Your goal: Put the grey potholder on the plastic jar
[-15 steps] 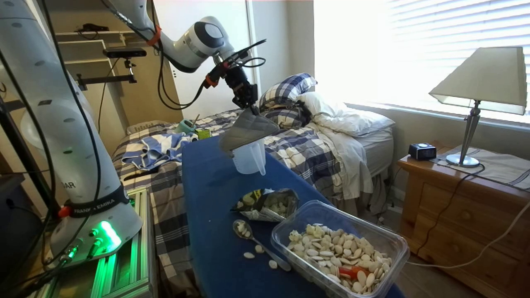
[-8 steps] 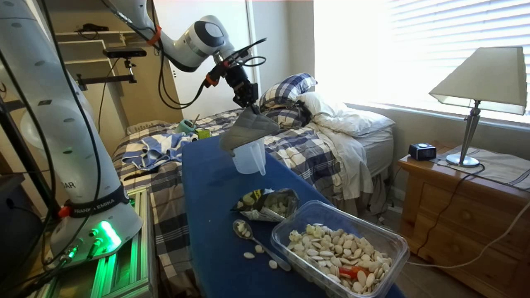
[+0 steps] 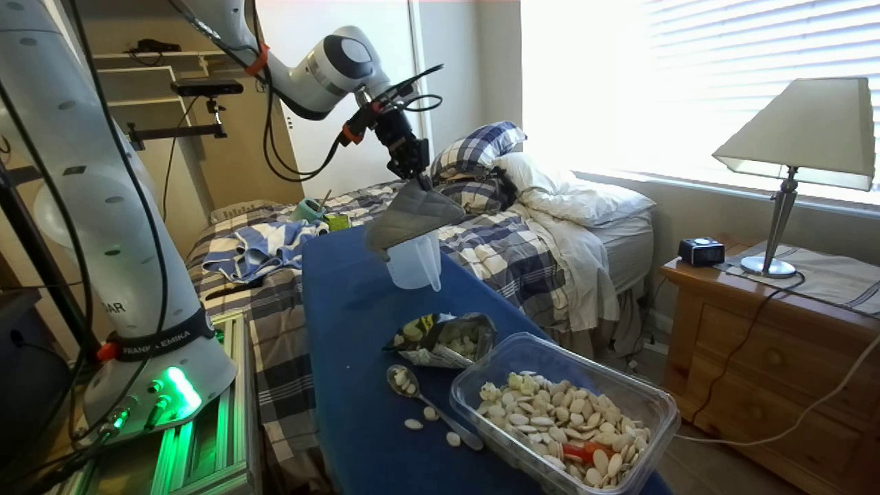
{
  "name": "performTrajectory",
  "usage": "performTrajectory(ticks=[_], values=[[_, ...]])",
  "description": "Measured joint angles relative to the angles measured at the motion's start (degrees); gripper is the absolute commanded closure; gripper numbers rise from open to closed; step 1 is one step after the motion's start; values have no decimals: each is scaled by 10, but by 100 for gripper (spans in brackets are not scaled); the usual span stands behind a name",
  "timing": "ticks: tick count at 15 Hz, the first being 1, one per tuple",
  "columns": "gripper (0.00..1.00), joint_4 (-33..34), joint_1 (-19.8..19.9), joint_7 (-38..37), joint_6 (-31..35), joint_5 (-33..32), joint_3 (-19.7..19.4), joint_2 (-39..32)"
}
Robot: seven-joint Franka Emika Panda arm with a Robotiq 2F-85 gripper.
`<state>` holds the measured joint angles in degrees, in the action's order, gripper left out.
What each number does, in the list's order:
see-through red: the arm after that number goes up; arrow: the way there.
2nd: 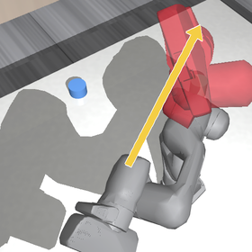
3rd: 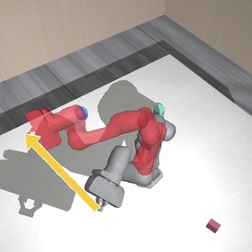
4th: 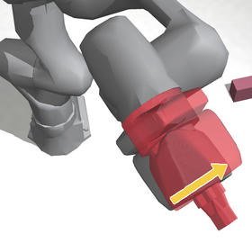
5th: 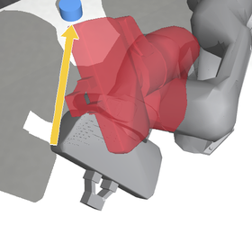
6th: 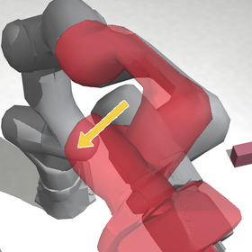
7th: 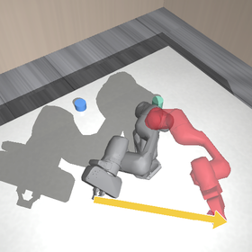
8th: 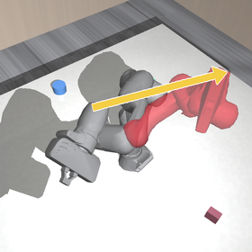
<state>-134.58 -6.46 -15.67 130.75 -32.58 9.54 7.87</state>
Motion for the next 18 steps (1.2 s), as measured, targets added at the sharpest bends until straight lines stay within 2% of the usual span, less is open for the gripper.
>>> performTrajectory(ticks=[2,3,4,12,14,18], values=[[97,0,1,0,5,0,-2,-2],[77,0,2,0,11,0,-3,-4],[63,0,3,0,17,0,-4,-5],[7,-1,5,0,52,0,-10,-22],[0,-1,5,0,58,0,-10,-25],[0,-1,5,-1,67,0,-11,-26]])
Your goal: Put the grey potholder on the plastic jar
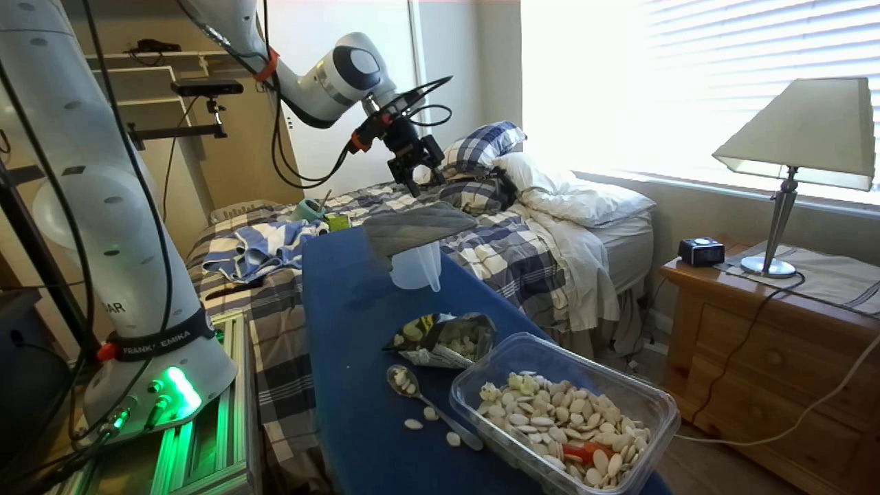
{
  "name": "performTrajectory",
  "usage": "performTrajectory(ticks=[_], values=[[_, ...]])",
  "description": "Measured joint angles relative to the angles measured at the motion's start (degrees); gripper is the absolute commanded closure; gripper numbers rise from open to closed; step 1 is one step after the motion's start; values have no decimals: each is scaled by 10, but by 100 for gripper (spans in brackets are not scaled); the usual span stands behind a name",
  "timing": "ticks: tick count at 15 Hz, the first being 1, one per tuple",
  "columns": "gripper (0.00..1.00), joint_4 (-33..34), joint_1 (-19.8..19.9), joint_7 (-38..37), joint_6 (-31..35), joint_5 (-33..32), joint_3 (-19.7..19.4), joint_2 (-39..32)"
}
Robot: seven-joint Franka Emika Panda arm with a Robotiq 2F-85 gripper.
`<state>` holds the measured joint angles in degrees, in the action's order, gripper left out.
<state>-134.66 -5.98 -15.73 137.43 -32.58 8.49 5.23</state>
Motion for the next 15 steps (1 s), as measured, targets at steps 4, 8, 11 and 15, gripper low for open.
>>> performTrajectory(ticks=[4,8,11,15], values=[[0,1,-1,-3,1,33,1,5],[0,-1,-3,-38,-9,106,5,46],[0,-6,1,-115,-33,105,16,103],[0,-25,23,-220,-91,104,44,187]])
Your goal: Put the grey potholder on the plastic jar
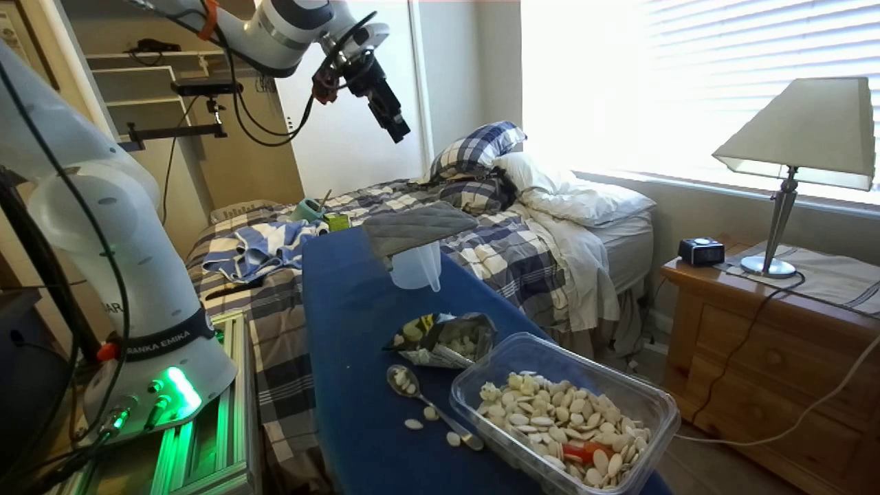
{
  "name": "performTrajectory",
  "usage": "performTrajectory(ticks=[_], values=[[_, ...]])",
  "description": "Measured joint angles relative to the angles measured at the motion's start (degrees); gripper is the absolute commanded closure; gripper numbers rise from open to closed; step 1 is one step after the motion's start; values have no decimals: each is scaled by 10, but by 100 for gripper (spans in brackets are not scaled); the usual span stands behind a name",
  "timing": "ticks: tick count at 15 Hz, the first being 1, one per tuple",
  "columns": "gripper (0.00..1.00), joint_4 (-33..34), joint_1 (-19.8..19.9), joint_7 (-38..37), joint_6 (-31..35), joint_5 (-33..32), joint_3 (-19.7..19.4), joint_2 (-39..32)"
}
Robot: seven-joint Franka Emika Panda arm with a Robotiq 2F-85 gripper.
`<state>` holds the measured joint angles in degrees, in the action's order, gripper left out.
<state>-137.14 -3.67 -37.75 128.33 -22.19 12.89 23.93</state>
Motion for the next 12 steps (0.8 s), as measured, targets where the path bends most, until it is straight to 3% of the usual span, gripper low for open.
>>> performTrajectory(ticks=[9,12], values=[[0,-43,40,-227,-123,1,38,99],[0,-45,40,-247,-136,1,40,103]])
